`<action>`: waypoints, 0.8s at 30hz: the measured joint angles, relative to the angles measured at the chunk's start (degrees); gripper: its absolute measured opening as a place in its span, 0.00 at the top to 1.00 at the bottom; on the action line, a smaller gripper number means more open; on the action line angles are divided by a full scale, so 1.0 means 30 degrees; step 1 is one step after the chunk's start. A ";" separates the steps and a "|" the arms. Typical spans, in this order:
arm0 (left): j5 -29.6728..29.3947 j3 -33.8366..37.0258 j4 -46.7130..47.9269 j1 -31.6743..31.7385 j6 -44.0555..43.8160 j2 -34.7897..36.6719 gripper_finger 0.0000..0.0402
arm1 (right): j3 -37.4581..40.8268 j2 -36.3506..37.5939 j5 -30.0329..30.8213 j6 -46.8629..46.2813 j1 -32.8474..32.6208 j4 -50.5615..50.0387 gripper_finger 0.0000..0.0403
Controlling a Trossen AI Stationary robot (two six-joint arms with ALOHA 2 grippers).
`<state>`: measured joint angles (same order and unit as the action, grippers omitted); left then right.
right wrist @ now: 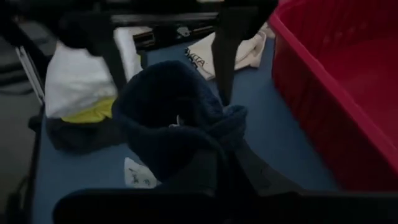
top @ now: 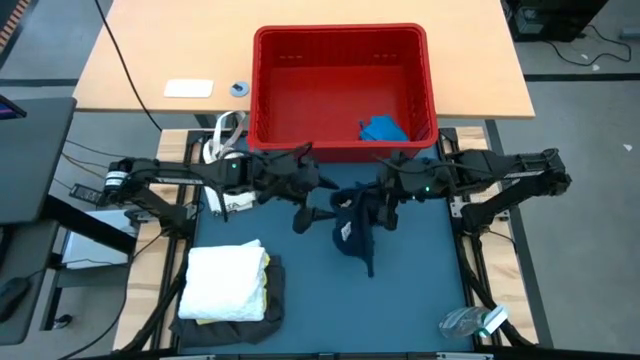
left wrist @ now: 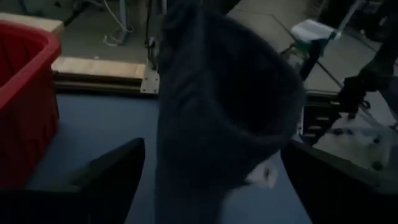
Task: Fold laundry
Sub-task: Fold the black shorts
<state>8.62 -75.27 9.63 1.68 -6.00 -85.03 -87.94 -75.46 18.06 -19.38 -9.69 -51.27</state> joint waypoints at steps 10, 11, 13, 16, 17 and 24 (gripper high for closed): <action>-0.1006 -0.0006 -0.2019 0.0039 -0.0008 -0.1007 0.22 | 0.0000 0.0015 -0.0868 0.0442 0.0975 0.0516 0.95; -0.1006 -0.0006 -0.2023 0.0110 0.0400 -0.1007 0.29 | 0.0000 0.0015 -0.1151 0.1560 0.1089 0.0504 0.95; -0.0984 -0.0128 -0.1868 0.0391 0.0991 -0.0963 0.47 | 0.0000 0.0015 -0.1543 0.4382 0.1282 0.0344 0.95; -0.1013 -0.0856 -0.1880 0.1209 0.2680 -0.0920 0.78 | 0.0000 0.0015 -0.0642 0.7593 0.1835 0.0254 0.95; -0.1020 -0.1231 -0.1797 0.1538 0.3467 -0.0905 0.88 | 0.0000 0.0015 0.0075 0.8206 0.2147 0.0321 0.94; -0.0158 -0.4389 0.0997 0.3172 0.5071 -0.0978 0.95 | -0.0057 0.0094 0.3786 1.1427 0.2962 0.1476 0.94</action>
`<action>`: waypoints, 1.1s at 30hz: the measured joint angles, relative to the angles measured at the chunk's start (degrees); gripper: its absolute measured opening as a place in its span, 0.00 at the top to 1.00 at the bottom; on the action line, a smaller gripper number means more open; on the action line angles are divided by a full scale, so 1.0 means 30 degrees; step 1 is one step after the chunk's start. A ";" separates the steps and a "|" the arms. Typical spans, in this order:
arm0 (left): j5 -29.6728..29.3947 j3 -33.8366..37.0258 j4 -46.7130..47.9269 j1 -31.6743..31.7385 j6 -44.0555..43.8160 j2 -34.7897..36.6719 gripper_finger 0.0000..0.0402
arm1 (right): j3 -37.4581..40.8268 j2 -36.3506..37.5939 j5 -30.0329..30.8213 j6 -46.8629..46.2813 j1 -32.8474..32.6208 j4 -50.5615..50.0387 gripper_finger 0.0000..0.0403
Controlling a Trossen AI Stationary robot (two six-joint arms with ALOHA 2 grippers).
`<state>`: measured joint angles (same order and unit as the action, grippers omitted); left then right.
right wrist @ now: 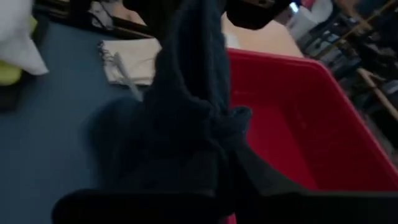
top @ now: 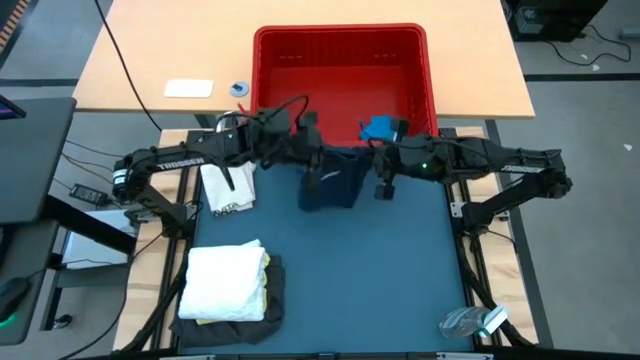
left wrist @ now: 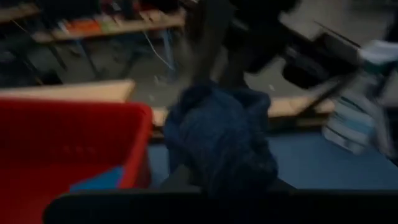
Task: Fold laundry
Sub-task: Fold the black shorts
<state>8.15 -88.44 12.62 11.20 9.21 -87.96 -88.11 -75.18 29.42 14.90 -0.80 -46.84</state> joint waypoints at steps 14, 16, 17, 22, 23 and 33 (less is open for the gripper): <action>0.3073 0.6282 0.0954 -0.5100 -0.8781 -0.1186 0.96 | 0.8621 -0.0917 -0.9812 -1.4979 -0.5075 0.6668 0.95; 0.3571 0.7393 -0.0733 -0.5772 -1.0599 -0.1712 0.96 | 1.0698 -0.1035 -1.0309 -1.7322 -0.5848 1.0087 0.95; 0.3736 0.7874 -0.1484 -0.6005 -1.1511 -0.2023 0.96 | 1.1561 -0.1094 -1.0345 -1.8286 -0.6114 1.1406 0.95; 0.3723 0.8719 -0.3080 -0.6442 -1.4231 -0.3783 0.96 | 1.4033 -0.1361 -1.0803 -1.9783 -0.5662 1.3807 0.95; 0.3645 0.8728 -0.2913 -0.6328 -1.4401 -0.4096 0.96 | 1.4372 -0.1504 -1.0903 -1.9737 -0.5311 1.3649 0.95; 0.3555 0.8785 -0.1370 -0.3616 -1.5906 -0.5895 0.84 | 1.5864 -0.3764 -1.1123 -2.1082 -0.2669 1.4712 0.70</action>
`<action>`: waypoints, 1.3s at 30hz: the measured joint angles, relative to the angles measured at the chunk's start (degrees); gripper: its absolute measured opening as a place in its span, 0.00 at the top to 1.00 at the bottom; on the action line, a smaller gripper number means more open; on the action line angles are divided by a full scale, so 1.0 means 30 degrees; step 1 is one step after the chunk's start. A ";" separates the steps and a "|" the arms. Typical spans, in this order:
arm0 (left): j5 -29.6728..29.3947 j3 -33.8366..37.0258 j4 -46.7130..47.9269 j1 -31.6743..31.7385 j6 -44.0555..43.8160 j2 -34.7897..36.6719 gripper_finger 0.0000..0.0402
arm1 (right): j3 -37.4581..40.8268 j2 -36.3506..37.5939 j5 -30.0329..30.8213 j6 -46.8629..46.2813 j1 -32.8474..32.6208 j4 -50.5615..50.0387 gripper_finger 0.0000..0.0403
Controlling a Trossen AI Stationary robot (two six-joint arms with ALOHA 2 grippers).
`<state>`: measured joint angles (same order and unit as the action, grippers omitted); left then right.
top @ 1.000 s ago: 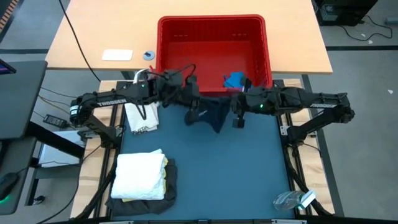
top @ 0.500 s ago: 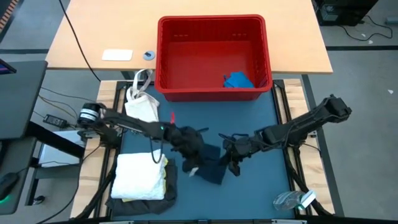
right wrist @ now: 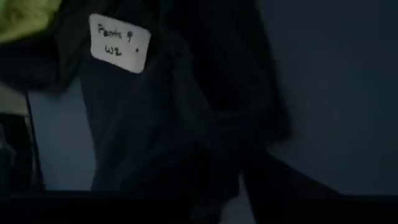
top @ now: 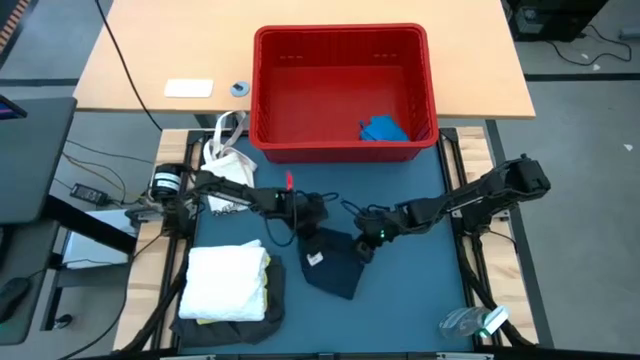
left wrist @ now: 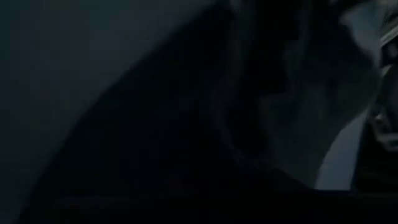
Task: Fold laundry
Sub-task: Fold the black shorts, then stack the black shorts on top of the white blouse
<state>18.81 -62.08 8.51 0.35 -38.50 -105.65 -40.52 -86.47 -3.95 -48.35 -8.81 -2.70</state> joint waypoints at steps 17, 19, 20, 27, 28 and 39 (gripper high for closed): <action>-0.0733 -0.0445 0.7639 0.0750 -0.0744 0.3803 0.40 | -0.0498 0.2316 0.2992 -1.0145 -0.1902 -0.2984 0.44; -0.1212 0.0088 0.6736 0.0342 -0.1336 0.3847 0.36 | -0.0484 0.2157 0.3612 -1.2016 -0.2704 -0.2788 0.44; -0.1301 0.0518 0.6965 0.0187 -0.1742 0.3909 0.34 | -0.0497 0.2078 0.4006 -1.3016 -0.3047 -0.2682 0.44; -0.1831 0.3651 0.0943 0.0025 -0.5356 0.3830 0.16 | -0.0476 0.1377 0.5115 -1.6706 -0.4746 -0.2191 0.41; -0.1831 0.4086 0.0101 0.0067 -0.5753 0.3841 0.14 | -0.0505 0.1303 0.5126 -1.7067 -0.4879 -0.1987 0.41; -0.2231 0.5991 -0.7653 -0.0136 -0.6254 0.1448 0.11 | -0.0485 -0.0828 0.5189 -1.8801 -0.5274 -0.0323 0.41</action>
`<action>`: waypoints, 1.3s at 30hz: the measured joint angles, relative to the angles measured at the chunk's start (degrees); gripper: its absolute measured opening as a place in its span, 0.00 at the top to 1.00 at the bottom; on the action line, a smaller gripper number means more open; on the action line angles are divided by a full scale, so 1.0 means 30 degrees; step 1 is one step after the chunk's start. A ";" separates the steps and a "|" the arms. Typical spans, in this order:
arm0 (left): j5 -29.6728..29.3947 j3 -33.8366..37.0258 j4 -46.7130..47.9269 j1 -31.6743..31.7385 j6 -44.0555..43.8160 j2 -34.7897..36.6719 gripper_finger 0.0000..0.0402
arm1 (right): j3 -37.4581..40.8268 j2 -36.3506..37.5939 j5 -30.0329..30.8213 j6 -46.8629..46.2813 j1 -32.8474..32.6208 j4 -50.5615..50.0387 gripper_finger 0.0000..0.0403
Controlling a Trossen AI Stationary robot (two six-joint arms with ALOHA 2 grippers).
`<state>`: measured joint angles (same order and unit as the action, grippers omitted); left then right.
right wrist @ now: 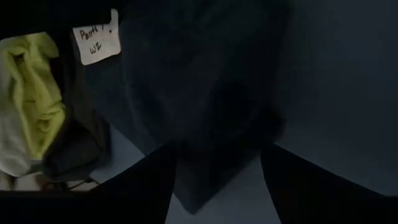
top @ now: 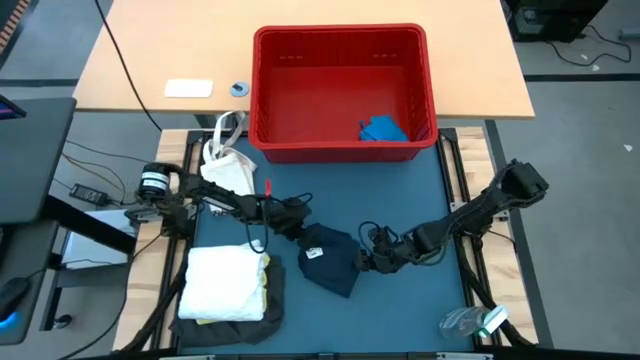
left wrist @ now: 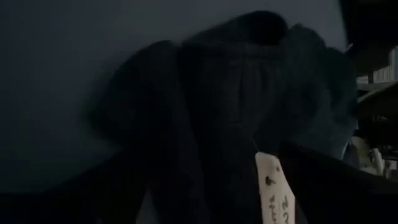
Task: Fold laundry
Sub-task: Stack the black shorts on top of the white blouse
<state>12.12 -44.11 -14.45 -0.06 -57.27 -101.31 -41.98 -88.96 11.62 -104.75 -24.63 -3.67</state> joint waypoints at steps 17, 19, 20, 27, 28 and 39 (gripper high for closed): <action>0.5425 -0.0543 -0.2901 0.0117 0.3872 -0.1572 0.96 | -0.0160 -0.6503 0.1213 0.0572 0.1338 0.9544 0.62; 0.5901 -0.0543 -0.2817 0.0534 0.3788 -0.1303 0.96 | -0.0153 -0.6411 0.1209 0.1385 0.1795 0.9665 0.75; 0.5916 -0.0543 -0.2421 0.0808 0.3779 -0.0889 0.97 | -0.0112 -0.6245 0.1209 0.2045 0.2036 0.9577 0.82; 0.5966 -0.0572 0.0614 0.2416 0.3392 0.3156 0.99 | 0.0055 -0.4010 0.0991 0.6384 0.3727 1.0068 0.94; 0.5953 -0.0579 0.1228 0.2565 0.3392 0.3949 0.99 | 0.0004 -0.3675 0.0841 0.6770 0.3925 1.0666 0.94; 0.4125 -0.0587 1.2113 0.2647 0.2921 1.2493 1.00 | -0.3055 -0.3142 -0.3577 1.0899 0.5644 1.2950 0.96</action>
<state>24.50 -45.87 21.89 7.89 -48.50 -63.83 -51.14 -98.38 0.88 -72.05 -7.70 35.18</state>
